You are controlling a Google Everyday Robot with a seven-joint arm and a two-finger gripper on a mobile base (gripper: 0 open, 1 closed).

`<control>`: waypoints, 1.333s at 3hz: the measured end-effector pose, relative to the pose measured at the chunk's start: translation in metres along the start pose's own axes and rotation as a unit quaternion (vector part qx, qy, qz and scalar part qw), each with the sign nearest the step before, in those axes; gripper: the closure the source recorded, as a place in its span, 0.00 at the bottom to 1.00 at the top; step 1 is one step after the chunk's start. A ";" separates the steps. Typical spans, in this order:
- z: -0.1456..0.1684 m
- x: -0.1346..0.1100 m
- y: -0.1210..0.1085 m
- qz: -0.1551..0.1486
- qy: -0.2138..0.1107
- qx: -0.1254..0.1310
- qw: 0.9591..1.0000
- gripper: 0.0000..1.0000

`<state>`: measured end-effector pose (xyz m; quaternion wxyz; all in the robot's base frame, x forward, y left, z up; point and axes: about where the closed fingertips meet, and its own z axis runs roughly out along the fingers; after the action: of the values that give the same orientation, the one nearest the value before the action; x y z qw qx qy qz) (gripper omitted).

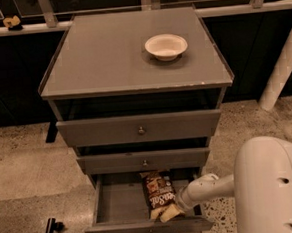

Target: Pick brown chip bag from bottom drawer and place on counter

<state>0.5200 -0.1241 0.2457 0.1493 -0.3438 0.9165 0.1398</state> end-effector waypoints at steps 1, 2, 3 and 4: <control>0.027 0.001 -0.006 0.008 -0.005 0.004 1.000 0.00; 0.070 -0.002 -0.014 0.042 0.000 0.000 0.999 0.00; 0.075 -0.001 -0.014 0.038 0.004 0.002 0.999 0.00; 0.107 -0.007 -0.026 0.033 0.009 0.015 0.999 0.00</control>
Offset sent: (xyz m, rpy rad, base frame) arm 0.0305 0.0143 -0.0788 0.0120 0.0350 -0.0979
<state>0.5614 -0.1003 0.1464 0.1418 -0.3123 0.9305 0.1282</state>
